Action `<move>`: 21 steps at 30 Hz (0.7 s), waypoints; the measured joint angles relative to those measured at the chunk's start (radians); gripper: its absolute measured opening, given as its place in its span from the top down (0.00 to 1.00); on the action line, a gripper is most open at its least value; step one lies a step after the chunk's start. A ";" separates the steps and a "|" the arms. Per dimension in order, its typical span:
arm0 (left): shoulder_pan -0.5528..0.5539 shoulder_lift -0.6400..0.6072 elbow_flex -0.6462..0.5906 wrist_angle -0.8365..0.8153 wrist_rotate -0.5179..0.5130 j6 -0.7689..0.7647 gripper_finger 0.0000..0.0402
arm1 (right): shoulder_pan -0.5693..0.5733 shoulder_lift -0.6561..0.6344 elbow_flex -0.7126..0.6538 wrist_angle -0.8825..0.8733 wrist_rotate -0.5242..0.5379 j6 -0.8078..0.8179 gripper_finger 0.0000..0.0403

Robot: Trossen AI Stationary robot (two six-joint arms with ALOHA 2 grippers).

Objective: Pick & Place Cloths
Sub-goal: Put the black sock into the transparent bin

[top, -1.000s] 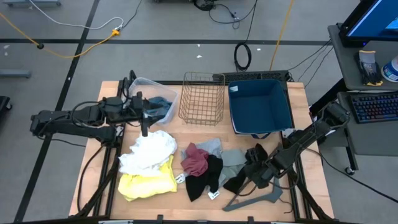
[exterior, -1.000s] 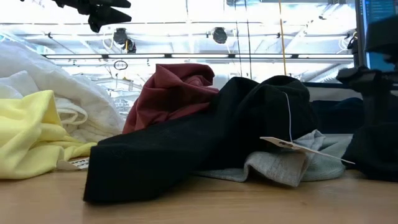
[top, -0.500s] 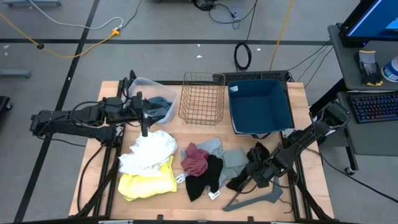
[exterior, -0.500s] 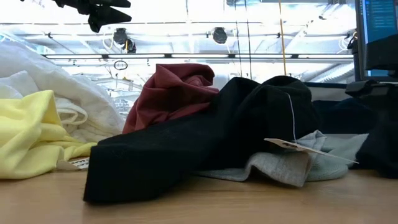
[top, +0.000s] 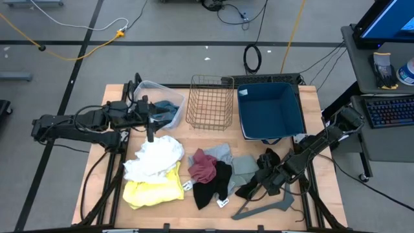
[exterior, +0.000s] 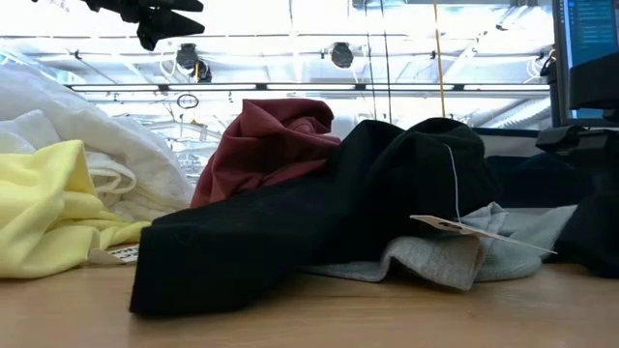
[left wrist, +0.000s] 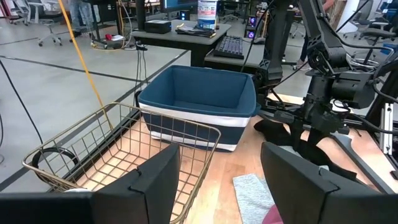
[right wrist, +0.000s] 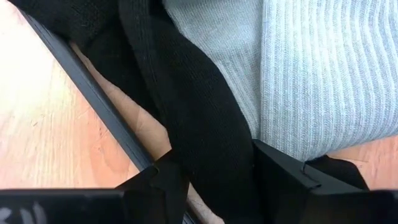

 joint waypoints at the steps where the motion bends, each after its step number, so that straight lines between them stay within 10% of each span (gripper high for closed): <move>1: 0.000 0.000 0.000 0.000 0.000 0.000 0.44 | 0.000 -0.002 0.000 0.000 -0.001 0.000 0.61; 21: 0.000 0.000 0.000 -0.003 0.000 0.000 0.44 | 0.000 -0.137 -0.001 -0.036 -0.054 0.002 0.62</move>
